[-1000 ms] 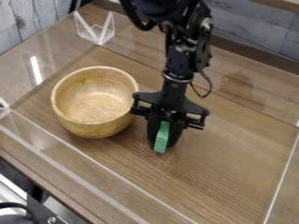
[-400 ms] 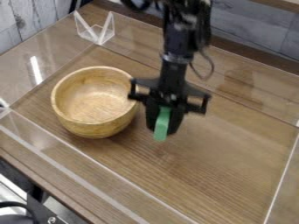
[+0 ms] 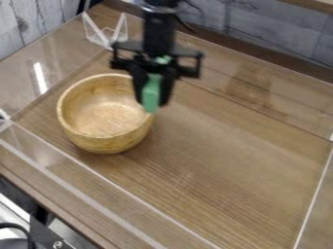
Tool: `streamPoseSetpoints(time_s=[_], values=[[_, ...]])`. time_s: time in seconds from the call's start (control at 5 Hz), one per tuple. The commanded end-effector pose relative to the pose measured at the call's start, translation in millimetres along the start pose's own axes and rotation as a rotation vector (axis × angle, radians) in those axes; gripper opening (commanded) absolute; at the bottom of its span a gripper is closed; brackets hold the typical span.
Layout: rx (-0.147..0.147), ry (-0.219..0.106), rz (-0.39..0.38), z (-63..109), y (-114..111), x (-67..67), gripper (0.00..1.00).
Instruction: Put green object into wooden bowl
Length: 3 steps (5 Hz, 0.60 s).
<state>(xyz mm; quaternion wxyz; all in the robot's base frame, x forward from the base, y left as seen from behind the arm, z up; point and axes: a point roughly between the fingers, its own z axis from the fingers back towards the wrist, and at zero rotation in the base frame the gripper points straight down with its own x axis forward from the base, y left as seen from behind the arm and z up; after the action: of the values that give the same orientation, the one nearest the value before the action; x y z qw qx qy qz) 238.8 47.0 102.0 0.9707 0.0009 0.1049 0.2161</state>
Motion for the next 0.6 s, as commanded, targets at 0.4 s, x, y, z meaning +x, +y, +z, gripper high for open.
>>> streamPoseSetpoints(time_s=[0.4], values=[[-0.014,-0.085,-0.106,-2.4,56.6,-3.5,0.00]])
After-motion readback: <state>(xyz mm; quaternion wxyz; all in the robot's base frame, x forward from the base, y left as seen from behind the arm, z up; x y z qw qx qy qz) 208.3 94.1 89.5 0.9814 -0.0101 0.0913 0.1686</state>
